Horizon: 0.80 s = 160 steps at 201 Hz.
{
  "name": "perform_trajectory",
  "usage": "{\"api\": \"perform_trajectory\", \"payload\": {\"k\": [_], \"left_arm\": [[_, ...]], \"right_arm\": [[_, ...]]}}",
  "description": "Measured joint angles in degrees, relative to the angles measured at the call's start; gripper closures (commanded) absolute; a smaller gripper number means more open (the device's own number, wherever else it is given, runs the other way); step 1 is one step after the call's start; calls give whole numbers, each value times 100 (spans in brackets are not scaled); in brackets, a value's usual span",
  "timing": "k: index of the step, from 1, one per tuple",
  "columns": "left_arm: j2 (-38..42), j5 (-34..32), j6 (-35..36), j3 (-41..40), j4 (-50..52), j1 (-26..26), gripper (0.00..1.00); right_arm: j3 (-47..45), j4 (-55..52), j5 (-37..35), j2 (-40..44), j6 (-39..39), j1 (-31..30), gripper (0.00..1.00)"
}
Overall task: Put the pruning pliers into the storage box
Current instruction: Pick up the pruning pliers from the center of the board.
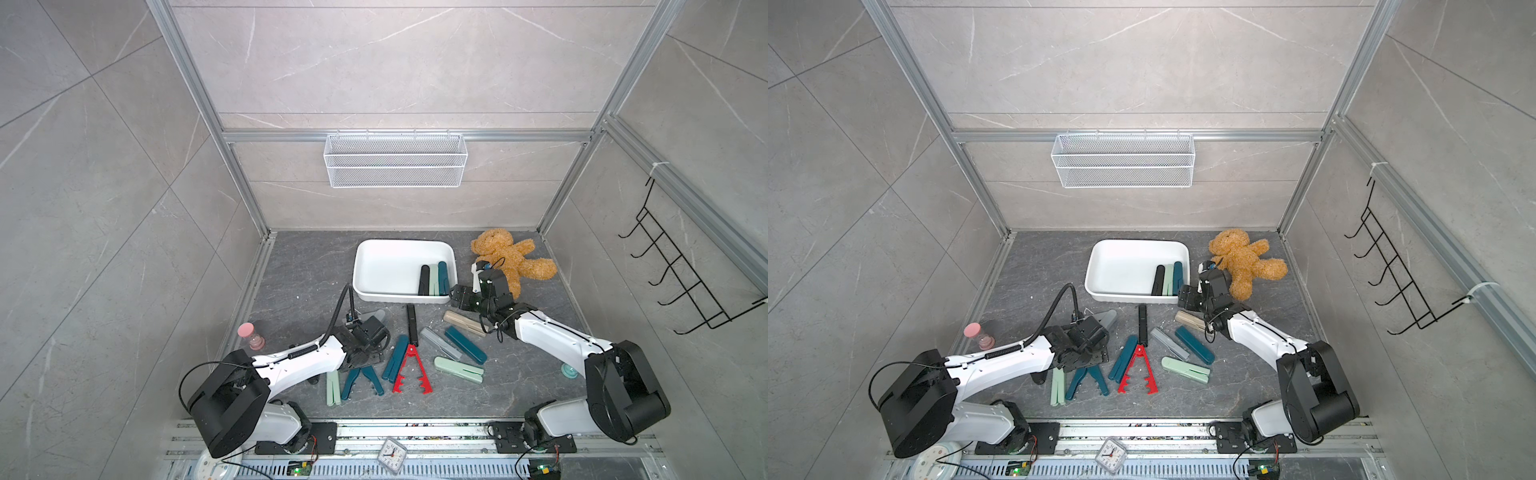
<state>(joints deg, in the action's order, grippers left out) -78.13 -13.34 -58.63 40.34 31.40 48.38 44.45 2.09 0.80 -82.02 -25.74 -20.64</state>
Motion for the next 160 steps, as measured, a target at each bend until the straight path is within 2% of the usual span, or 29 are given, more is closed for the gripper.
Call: {"api": "perform_trajectory", "payload": {"k": [89, 160], "left_arm": [[-146, 212, -79, -164, -22, 0, 27], [-186, 345, -79, -164, -76, 0, 41]], "right_arm": [[0, -17, 2, 0, 0, 0, 16], [0, -15, 2, 0, 0, 7, 16]]}}
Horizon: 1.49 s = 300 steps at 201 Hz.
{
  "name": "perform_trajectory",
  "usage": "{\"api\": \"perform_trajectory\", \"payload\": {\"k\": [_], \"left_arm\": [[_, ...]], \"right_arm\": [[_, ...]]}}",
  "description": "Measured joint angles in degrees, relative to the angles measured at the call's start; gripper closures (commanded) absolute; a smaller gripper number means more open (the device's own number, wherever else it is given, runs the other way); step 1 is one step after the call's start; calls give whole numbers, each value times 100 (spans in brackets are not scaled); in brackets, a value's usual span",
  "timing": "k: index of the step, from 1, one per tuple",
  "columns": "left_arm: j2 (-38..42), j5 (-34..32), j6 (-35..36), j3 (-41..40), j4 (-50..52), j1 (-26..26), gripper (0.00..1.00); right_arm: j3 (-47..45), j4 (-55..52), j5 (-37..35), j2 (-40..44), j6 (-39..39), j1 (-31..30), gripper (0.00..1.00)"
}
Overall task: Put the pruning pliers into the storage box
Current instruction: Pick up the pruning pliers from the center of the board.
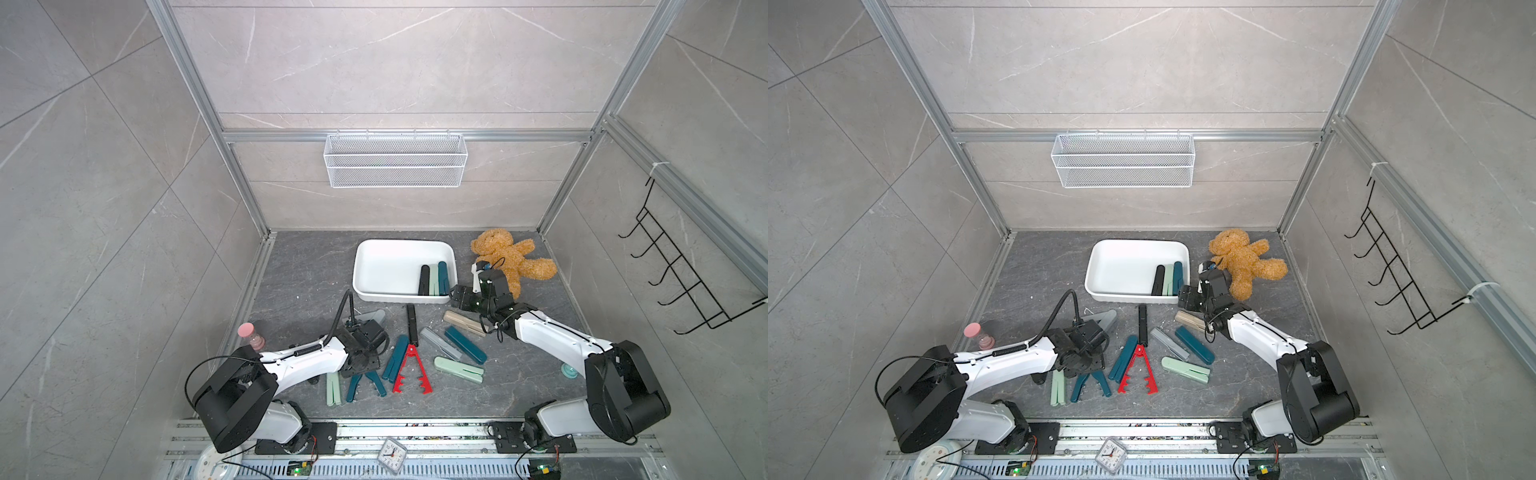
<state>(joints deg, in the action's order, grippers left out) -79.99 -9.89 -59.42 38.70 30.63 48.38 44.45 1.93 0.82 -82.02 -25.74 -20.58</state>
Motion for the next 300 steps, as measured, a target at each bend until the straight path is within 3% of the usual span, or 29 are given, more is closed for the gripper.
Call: {"api": "perform_trajectory", "payload": {"k": [36, 116, 158, 220, 300], "left_arm": [[-4, 20, 2, 0, -13, 0, 43], [-52, 114, 4, 0, -151, 2, 71], [-39, 111, 4, 0, -153, 2, 81], [496, 39, 142, 118, 175, 2, 86], [629, -505, 1169, 1777, 785, -52, 86]], "right_arm": [[0, 0, 0, 0, -2, 4, 16], [-17, 0, 0, 2, -2, 42, 16], [-28, 0, 0, 7, -2, 50, 16], [-37, 7, 90, 9, -2, 59, 17], [-39, 122, 328, 9, -11, 59, 17]]}}
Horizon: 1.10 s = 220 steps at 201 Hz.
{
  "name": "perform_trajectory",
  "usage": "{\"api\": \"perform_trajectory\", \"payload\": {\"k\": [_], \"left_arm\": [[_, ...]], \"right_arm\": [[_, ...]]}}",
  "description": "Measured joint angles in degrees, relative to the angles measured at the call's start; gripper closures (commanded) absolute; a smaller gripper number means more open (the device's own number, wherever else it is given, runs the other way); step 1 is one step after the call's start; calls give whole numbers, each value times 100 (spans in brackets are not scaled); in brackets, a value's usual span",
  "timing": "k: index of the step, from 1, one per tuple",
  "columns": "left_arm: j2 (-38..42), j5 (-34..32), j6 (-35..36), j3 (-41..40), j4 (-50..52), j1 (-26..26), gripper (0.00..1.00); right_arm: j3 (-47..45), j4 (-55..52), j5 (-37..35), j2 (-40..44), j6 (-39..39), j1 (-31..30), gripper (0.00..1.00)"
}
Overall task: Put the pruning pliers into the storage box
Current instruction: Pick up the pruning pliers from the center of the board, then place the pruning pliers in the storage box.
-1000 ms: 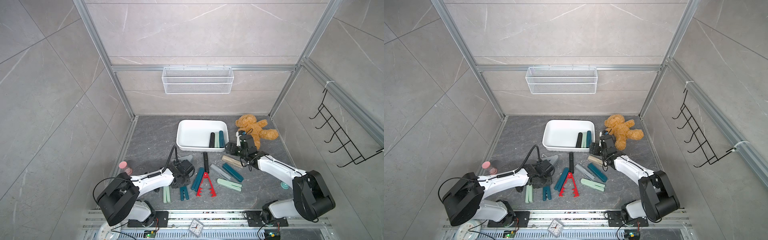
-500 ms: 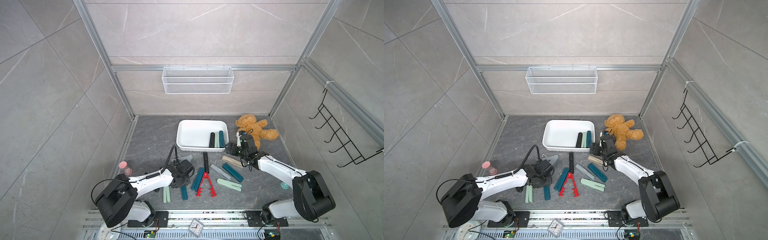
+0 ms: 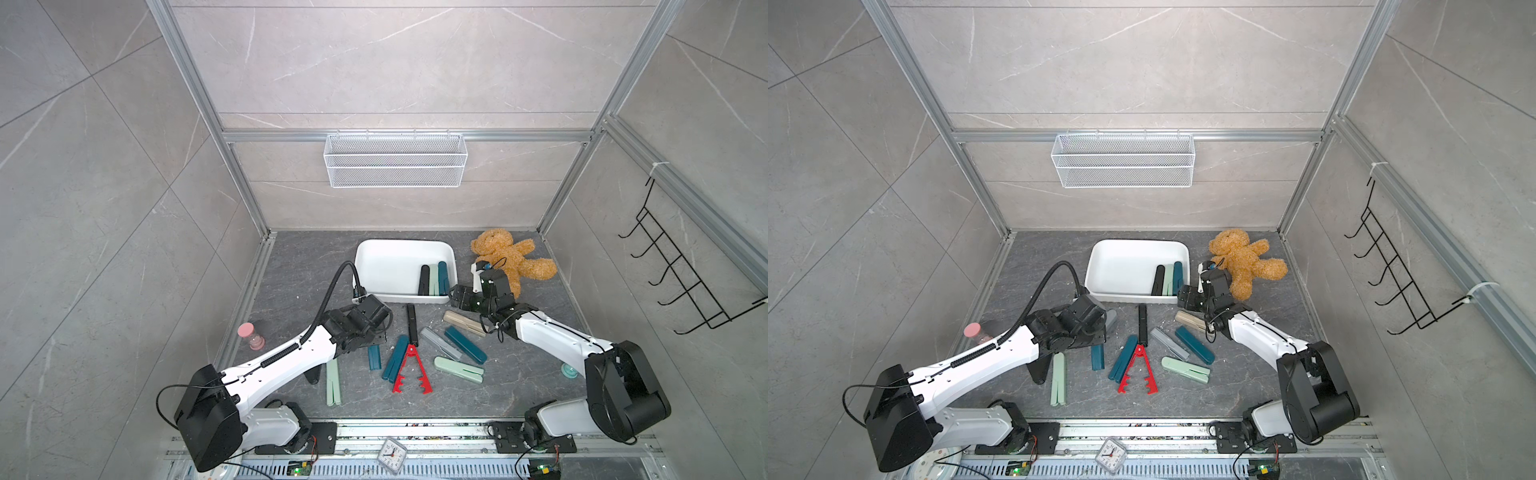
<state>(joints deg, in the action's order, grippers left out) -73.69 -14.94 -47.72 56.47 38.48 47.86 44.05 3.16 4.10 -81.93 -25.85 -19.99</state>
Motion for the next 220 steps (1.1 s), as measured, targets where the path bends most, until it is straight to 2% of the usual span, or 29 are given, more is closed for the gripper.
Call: {"api": "perform_trajectory", "payload": {"k": [61, 94, 161, 220], "left_arm": [[-1290, 363, 1421, 1394, -339, -761, 88], [-2096, 876, 1930, 2267, -713, -1174, 89], [-3967, 1714, 2402, 4293, -890, -1628, 92], [-5145, 1963, 2557, 5379, -695, -1650, 92]], "right_arm": [[0, 20, 203, -2, -33, 0, 18], [0, 26, 238, -2, -57, 0, 18], [2, 31, 236, -24, -101, 0, 18], [9, 31, 205, -59, -125, 0, 18]]}}
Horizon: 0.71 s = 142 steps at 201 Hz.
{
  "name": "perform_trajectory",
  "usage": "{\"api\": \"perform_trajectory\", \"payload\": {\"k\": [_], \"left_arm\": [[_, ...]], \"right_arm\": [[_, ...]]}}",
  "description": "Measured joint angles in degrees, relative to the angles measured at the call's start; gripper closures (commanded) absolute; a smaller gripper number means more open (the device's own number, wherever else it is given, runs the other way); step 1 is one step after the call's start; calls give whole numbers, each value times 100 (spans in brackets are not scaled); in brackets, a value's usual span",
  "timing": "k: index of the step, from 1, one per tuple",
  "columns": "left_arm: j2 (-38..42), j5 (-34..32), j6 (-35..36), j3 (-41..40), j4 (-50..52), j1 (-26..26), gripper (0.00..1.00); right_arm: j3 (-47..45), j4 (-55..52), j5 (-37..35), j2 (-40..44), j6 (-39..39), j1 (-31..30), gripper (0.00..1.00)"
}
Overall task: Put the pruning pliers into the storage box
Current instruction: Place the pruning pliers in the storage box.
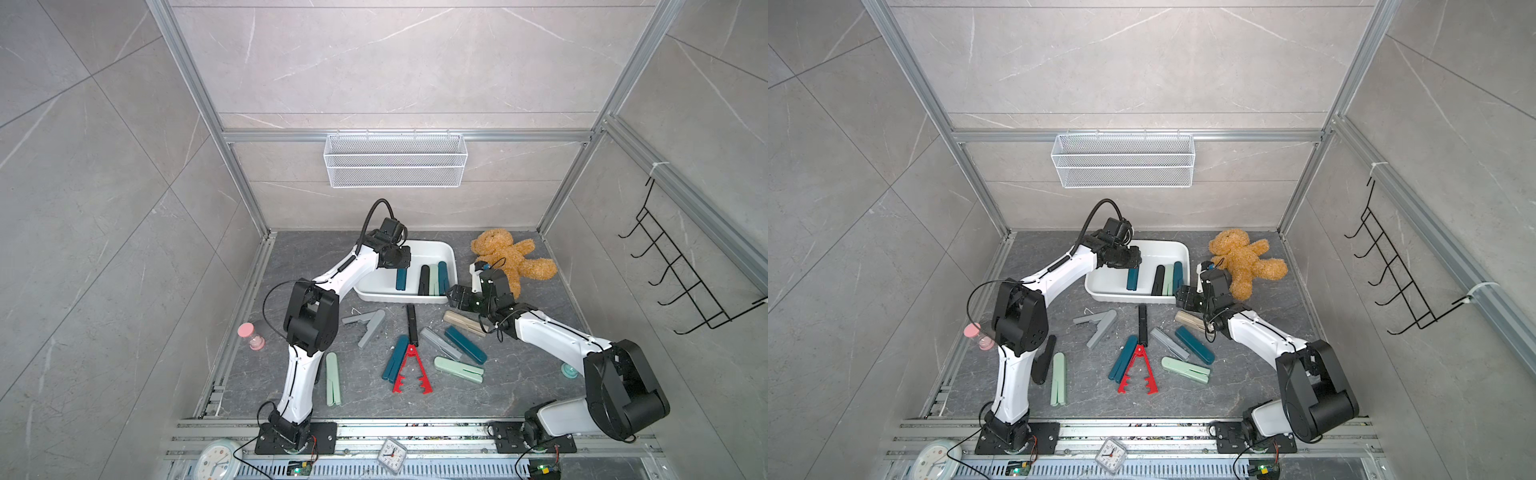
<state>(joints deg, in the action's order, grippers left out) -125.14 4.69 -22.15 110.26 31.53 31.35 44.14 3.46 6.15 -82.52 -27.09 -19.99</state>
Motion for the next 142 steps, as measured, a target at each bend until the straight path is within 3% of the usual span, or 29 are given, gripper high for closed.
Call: {"api": "perform_trajectory", "payload": {"k": [59, 118, 142], "left_arm": [[-1292, 28, 94, 1394, 459, 0, 92], [-1934, 153, 72, 1849, 817, 0, 90], [-1987, 203, 59, 2011, 922, 0, 84]], "right_arm": [[11, -2, -22, -63, -22, 0, 18], [11, -22, -79, -63, -22, 0, 18], [11, -22, -79, -63, -22, 0, 18]]}}
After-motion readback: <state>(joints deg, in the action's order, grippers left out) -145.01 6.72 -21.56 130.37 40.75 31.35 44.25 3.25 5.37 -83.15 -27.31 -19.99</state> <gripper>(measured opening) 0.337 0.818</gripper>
